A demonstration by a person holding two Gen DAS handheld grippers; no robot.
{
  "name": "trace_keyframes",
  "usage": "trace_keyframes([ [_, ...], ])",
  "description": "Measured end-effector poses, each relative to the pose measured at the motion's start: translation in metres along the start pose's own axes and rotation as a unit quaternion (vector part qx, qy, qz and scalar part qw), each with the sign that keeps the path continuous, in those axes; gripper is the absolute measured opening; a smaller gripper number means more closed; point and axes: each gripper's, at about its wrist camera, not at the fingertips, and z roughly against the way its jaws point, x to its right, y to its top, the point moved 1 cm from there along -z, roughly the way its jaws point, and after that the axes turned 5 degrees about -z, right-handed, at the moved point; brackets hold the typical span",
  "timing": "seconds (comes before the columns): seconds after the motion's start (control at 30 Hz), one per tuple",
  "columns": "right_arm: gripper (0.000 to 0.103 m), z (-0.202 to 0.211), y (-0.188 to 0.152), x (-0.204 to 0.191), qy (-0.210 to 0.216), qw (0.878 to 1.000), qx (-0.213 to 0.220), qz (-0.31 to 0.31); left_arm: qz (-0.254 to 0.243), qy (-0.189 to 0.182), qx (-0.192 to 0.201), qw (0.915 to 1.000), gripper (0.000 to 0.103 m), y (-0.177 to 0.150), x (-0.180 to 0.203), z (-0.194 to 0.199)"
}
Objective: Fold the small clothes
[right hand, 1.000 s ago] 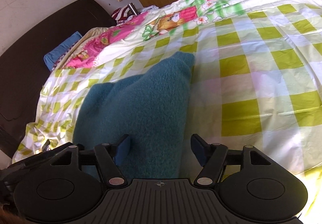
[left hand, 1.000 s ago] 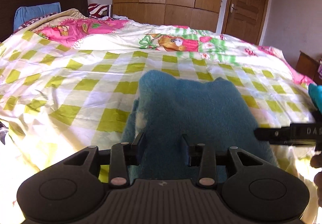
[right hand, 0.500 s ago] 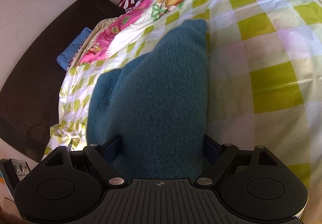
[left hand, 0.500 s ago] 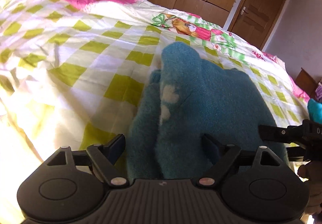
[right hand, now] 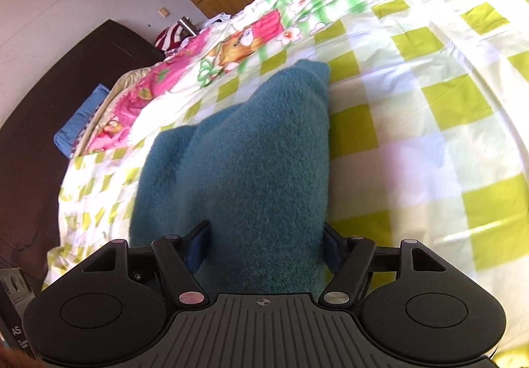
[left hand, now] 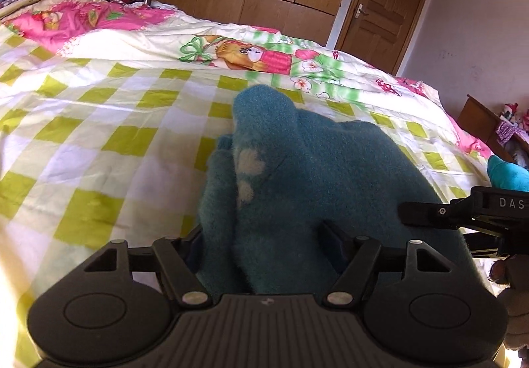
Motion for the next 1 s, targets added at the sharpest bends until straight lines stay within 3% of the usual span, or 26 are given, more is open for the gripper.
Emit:
trace_keyframes([
  [0.1,0.069,0.011,0.008,-0.001,-0.023,1.000,0.009,0.004,-0.001,-0.003,-0.011,0.9999,0.085,0.011,0.004,-0.015],
  [0.2,0.071,0.053,-0.010,-0.020,-0.060,0.992,0.078,0.074,-0.025,0.030,-0.001,0.9992,0.084,0.009,0.010,0.008],
  [0.27,0.072,0.070,-0.032,-0.033,-0.071,0.985,0.101,0.123,-0.062,0.064,0.017,0.9958,0.084,0.002,0.018,0.030],
  [0.33,0.072,0.071,-0.058,-0.044,-0.076,0.980,0.088,0.163,-0.099,0.107,0.029,0.9889,0.085,-0.007,0.025,0.045],
  [0.4,0.070,0.054,-0.080,-0.051,-0.072,0.977,0.048,0.194,-0.119,0.138,0.016,0.9832,0.085,-0.015,0.025,0.045],
  [0.5,0.070,0.033,-0.099,-0.068,-0.137,0.957,0.047,0.251,-0.099,0.148,-0.017,0.9840,0.085,-0.020,0.017,0.039],
  [0.63,0.066,0.068,-0.105,-0.078,-0.105,0.967,0.065,0.222,-0.107,0.154,0.007,0.9822,0.084,-0.020,0.035,0.074],
  [0.73,0.066,0.091,-0.115,-0.077,-0.118,0.965,0.088,0.216,-0.091,0.145,0.004,0.9853,0.083,-0.025,0.045,0.092],
  [1.0,0.067,0.123,-0.146,-0.055,-0.136,0.970,0.099,0.174,-0.096,0.131,-0.012,0.9867,0.084,-0.064,0.087,0.115],
])
